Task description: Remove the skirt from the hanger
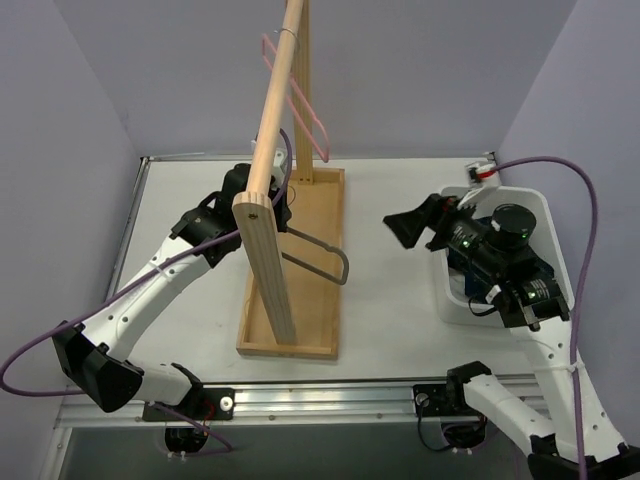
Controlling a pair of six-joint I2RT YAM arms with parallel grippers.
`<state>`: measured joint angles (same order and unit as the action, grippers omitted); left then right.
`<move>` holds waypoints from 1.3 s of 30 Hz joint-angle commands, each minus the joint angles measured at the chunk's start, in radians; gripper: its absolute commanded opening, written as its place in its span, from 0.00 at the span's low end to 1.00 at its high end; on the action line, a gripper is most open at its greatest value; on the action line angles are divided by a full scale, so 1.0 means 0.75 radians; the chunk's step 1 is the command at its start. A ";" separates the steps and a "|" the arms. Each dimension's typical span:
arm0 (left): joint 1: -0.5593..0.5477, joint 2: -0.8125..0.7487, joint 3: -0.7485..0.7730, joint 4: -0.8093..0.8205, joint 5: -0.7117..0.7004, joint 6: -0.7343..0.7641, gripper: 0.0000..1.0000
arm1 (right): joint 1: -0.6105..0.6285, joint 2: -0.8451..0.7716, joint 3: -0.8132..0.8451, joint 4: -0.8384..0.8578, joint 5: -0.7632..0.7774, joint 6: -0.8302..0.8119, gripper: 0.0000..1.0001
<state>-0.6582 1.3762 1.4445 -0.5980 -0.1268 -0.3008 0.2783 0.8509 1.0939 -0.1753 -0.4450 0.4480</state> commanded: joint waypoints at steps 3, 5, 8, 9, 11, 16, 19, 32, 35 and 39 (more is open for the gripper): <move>0.006 -0.002 0.101 -0.019 -0.040 0.025 0.02 | 0.422 0.200 0.016 0.040 -0.041 -0.028 0.97; 0.006 -0.008 0.107 -0.025 -0.037 0.017 0.02 | 0.596 0.256 0.053 0.001 0.130 -0.065 0.97; 0.006 -0.029 0.109 -0.039 -0.039 0.017 0.02 | 0.645 0.314 0.075 -0.010 0.201 -0.084 0.94; 0.006 -0.031 0.109 -0.043 -0.037 0.017 0.02 | 0.645 0.322 0.065 0.011 0.201 -0.084 0.93; 0.006 -0.043 0.105 -0.051 -0.035 0.017 0.02 | 0.647 0.326 0.059 0.015 0.197 -0.086 0.90; 0.006 -0.084 0.068 -0.039 0.024 0.023 0.02 | 0.648 0.299 -0.027 0.090 0.178 -0.074 0.32; 0.019 -0.143 -0.009 0.030 0.155 0.037 0.02 | 0.648 0.263 -0.096 0.133 0.154 -0.074 0.00; 0.219 -0.323 -0.257 0.304 0.725 -0.104 0.41 | 0.588 -0.022 -0.199 0.140 -0.004 -0.098 0.00; 0.221 -0.338 -0.269 0.274 0.677 -0.141 0.94 | 0.588 -0.048 -0.182 0.101 0.045 -0.106 0.00; 0.221 -0.407 -0.261 0.178 0.448 -0.172 0.94 | 0.588 -0.085 -0.135 0.084 0.108 -0.125 0.00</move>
<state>-0.4961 1.1355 1.2366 -0.4545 0.3298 -0.3958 0.7258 0.8104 0.9405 -0.1257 -0.4049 0.3798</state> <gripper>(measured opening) 0.940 0.038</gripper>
